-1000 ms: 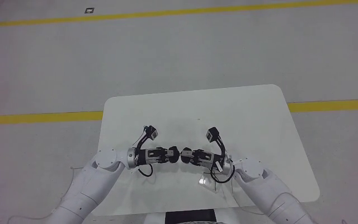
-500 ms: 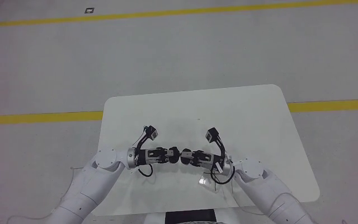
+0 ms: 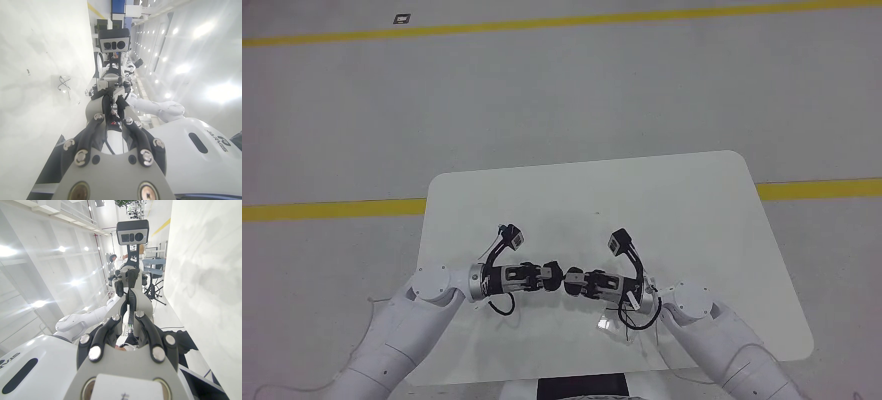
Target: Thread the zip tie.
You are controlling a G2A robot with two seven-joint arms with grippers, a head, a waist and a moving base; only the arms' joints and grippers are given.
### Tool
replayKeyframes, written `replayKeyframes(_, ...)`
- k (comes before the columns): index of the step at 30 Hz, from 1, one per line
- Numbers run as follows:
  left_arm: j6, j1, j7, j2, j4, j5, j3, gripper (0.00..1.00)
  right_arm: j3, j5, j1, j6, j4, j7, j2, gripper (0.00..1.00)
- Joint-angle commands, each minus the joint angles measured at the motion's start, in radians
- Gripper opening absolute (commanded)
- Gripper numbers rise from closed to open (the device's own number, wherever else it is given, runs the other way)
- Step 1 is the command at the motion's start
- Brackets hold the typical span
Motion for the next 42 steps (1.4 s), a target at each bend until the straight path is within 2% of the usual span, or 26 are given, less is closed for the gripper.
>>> replayKeyframes(1, 0.000, -0.001, 0.001, 0.000, 0.001, 0.000, 0.002, 0.09, -0.001, 0.000, 0.000, -0.001, 0.000, 0.001, 0.000, 0.00)
replayKeyframes(7, 0.000, -0.004, -0.003, 0.000, 0.004, -0.005, 0.006, 0.11, -0.004, 0.000, 0.001, -0.001, 0.001, 0.005, 0.000, 0.00)
replayKeyframes(11, 0.000, -0.006, -0.004, -0.001, 0.008, -0.006, 0.009, 0.09, -0.007, 0.002, 0.003, -0.001, 0.002, 0.005, 0.000, 0.00)
replayKeyframes(15, 0.000, -0.009, -0.005, -0.001, 0.010, -0.006, 0.012, 0.00, -0.008, 0.001, 0.005, -0.001, 0.004, 0.004, 0.000, 0.00)
replayKeyframes(22, 0.000, -0.013, -0.008, -0.001, 0.014, -0.003, 0.017, 0.00, -0.007, 0.005, 0.003, 0.000, 0.005, -0.002, 0.001, 0.00)
replayKeyframes(23, 0.000, -0.013, -0.008, -0.001, 0.015, -0.003, 0.018, 0.00, -0.004, 0.010, 0.001, -0.001, 0.006, -0.006, 0.001, 0.29)
replayKeyframes(24, 0.000, -0.013, -0.009, -0.001, 0.015, -0.003, 0.017, 0.00, -0.001, 0.015, -0.001, -0.003, 0.006, -0.011, 0.001, 0.86)
replayKeyframes(25, 0.000, -0.013, -0.009, -0.001, 0.015, -0.003, 0.016, 0.00, 0.002, 0.020, -0.003, -0.005, 0.006, -0.015, 0.001, 1.00)
replayKeyframes(34, 0.000, -0.006, -0.021, 0.003, 0.022, 0.002, -0.008, 0.00, 0.057, 0.040, -0.036, -0.014, -0.003, -0.045, 0.013, 1.00)
replayKeyframes(37, 0.000, -0.004, -0.059, 0.003, 0.008, -0.030, -0.017, 0.00, 0.061, 0.044, -0.042, -0.010, -0.008, -0.048, 0.014, 1.00)
replayKeyframes(42, 0.000, -0.004, -0.059, 0.003, 0.008, -0.030, -0.017, 0.00, 0.061, 0.044, -0.042, -0.010, -0.008, -0.048, 0.014, 1.00)
